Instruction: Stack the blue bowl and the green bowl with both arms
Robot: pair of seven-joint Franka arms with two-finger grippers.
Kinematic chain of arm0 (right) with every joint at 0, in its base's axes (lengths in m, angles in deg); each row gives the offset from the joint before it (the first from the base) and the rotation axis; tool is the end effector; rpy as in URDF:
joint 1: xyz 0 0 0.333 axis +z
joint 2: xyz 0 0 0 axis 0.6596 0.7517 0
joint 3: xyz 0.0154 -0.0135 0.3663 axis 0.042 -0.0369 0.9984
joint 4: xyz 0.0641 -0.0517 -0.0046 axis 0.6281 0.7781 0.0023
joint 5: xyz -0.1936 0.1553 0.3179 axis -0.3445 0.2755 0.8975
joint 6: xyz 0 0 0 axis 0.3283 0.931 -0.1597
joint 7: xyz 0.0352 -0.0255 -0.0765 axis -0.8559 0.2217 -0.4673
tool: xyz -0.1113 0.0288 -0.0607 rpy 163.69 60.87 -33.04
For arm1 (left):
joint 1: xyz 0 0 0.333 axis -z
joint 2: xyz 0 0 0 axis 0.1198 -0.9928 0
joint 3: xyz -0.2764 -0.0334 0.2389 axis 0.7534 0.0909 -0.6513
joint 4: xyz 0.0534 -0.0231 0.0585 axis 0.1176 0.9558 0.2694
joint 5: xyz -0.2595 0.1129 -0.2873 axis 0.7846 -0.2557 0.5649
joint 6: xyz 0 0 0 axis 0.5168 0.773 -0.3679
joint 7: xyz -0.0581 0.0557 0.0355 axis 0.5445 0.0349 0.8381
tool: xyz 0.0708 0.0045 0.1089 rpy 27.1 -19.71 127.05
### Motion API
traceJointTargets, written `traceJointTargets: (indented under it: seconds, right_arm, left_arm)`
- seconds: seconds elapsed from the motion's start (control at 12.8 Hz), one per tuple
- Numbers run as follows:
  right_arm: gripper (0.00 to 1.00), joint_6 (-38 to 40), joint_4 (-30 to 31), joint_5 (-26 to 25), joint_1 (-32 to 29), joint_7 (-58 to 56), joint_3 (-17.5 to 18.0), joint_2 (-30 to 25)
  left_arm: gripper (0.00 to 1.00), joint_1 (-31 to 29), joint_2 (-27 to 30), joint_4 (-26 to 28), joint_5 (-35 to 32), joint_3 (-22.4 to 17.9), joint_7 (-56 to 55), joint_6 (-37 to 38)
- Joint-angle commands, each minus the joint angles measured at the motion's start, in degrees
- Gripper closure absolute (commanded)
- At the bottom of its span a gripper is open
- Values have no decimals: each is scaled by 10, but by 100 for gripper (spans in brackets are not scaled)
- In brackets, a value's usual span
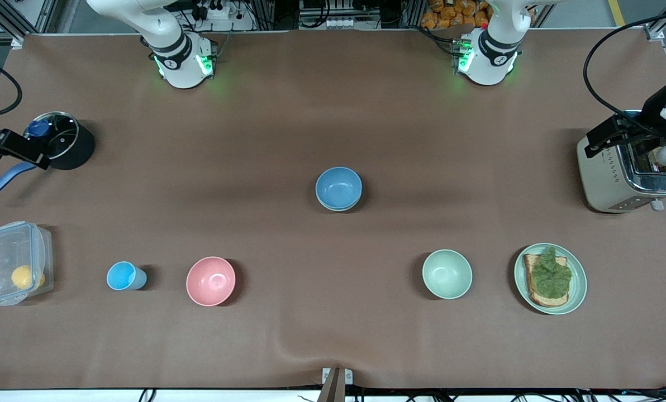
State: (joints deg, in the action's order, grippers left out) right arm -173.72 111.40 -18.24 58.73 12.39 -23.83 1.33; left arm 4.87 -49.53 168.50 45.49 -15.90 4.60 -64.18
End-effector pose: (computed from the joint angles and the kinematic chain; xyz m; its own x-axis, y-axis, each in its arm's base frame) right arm 0.5880 -0.0230 0.6726 0.9674 -0.2527 0.0136 -0.2522 -0.9672 -0.0314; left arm 0.5678 -0.0286 0.6520 0.9993 0.0336 0.0156 0.0336 -0.9994 0.0009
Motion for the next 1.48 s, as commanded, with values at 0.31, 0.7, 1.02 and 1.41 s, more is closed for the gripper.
traceJointTargets:
  seconds: [0.31, 0.7, 1.02, 1.41]
  right_arm:
    - [0, -15, 2, -8, -183, -5, 189, -6]
    - [0, -10, -2, -13, -252, 1, 275, -8]
    - [0, -10, -4, -14, -252, -2, 275, -8]
    - [0, -7, -6, -14, -243, -2, 271, -10]
  left_arm:
    - [0, 6, 3, -13, 19, 1, -1, 44]
    - [0, 6, 8, -11, 19, 3, -35, 51]
    - [0, 8, 6, -13, 11, 3, -30, 51]
    - [0, 9, 6, -13, 11, 3, -30, 51]
